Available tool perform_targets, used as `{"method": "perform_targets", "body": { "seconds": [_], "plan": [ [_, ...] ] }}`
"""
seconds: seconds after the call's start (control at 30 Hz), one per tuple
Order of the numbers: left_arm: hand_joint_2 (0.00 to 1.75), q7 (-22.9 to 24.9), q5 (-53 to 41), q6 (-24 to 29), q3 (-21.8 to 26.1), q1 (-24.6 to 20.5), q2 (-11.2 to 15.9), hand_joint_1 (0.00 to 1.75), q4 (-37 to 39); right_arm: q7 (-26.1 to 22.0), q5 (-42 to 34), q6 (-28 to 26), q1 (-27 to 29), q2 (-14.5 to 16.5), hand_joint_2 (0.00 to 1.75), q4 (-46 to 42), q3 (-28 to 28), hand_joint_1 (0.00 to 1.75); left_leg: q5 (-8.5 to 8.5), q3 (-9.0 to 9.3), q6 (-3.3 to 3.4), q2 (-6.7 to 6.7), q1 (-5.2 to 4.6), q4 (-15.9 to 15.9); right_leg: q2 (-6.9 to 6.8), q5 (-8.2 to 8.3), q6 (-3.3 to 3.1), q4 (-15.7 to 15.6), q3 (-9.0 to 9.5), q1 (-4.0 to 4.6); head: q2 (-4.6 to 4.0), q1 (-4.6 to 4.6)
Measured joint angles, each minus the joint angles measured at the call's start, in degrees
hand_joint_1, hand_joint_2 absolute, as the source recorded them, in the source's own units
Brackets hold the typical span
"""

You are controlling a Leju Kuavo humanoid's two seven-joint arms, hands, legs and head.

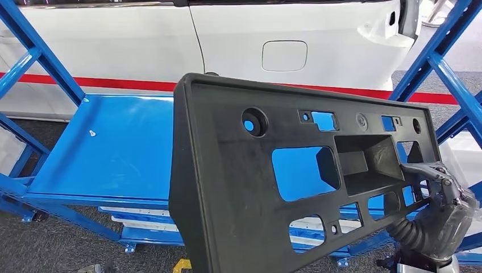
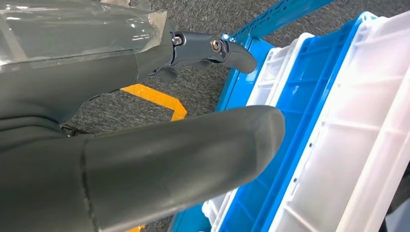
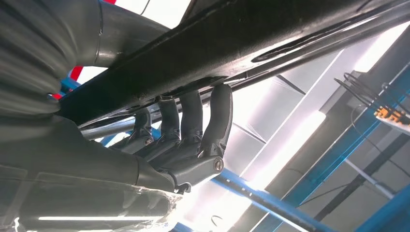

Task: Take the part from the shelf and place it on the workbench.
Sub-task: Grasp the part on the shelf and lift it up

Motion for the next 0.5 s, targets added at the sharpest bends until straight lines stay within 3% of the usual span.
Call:
{"method": "perform_targets", "body": {
  "seconds": [0.07,0.17,0.2,0.23,0.27,0.33,0.4,0.43,0.5],
  "plan": [
    [0.0,0.0,0.0,0.0,0.1,0.0,0.0,0.0,0.0,0.0,0.0,0.1,-0.1,0.0,1.75,0.0,0.0,1.75,-2.41,-1.1,-0.62,-0.04,0.22,2.1,-0.14,0.67,-1.22,0.0,-0.74,-0.41,0.0,-0.14],
    [0.0,0.0,0.0,0.0,0.3,0.0,0.0,0.0,0.0,0.0,-0.1,0.1,-0.2,0.1,1.75,0.1,0.0,1.75,-9.39,-4.58,-1.32,-0.03,0.44,12.0,-0.33,1.74,-2.58,0.0,-2.2,-0.31,0.0,-0.31],
    [0.0,0.0,0.0,0.0,0.3,0.0,0.0,0.0,0.0,-0.1,-0.2,0.1,-0.2,0.1,1.75,0.2,0.0,1.75,-10.23,-5.17,-1.45,-0.03,0.51,14.7,-0.39,2.04,-2.68,0.1,-2.67,-0.22,0.0,-0.32],
    [0.0,0.0,0.0,0.0,0.3,0.0,0.0,0.0,0.0,-0.1,-0.4,0.1,-0.2,0.2,1.75,0.3,0.0,1.75,-9.87,-4.94,-1.5,-0.03,0.6,15.6,-0.41,2.31,-2.67,0.2,-3.12,-0.15,0.0,-0.32],
    [0.0,-0.1,-0.1,0.0,0.4,0.0,0.0,0.0,0.0,-0.2,-0.7,0.1,-0.3,0.2,1.75,0.4,0.0,1.75,-8.48,-3.68,-1.47,-0.03,0.68,14.5,-0.42,2.53,-2.6,0.4,-3.53,-0.11,0.0,-0.31],
    [0.0,-0.3,-0.2,-0.1,0.4,0.0,0.1,0.0,0.1,-0.5,-1.5,0.0,-0.4,0.1,1.75,0.6,0.0,1.75,-5.43,0.99,-1.19,-0.05,0.77,7.6,-0.41,2.83,-2.39,0.9,-4.21,-0.07,0.0,-0.33],
    [0.0,-0.5,-0.3,-0.2,0.4,-0.1,0.3,0.0,0.2,-0.8,-2.2,0.0,-0.5,0.0,1.75,0.8,0.0,1.75,-4.49,4.68,-0.8,-0.15,0.59,1.3,-0.42,3.23,-1.78,1.3,-4.69,0.15,0.0,-0.3],
    [0.0,-0.7,-0.3,-0.2,0.4,-0.1,0.3,0.0,0.3,-1.0,-2.6,-0.1,-0.6,-0.1,1.75,0.9,0.0,1.75,-4.65,5.31,-0.62,-0.21,0.42,-0.1,-0.44,3.55,-1.31,1.3,-4.91,0.2,0.0,-0.29],
    [0.0,-1.2,-0.4,0.0,0.4,-0.2,0.4,0.0,0.7,-1.3,-3.1,-0.2,-0.8,-0.4,1.75,1.2,0.0,1.75,-4.05,4.8,0.15,-0.17,0.26,-0.6,-0.43,4.17,-0.2,1.4,-5.35,0.25,0.0,-0.25]
  ]
}}
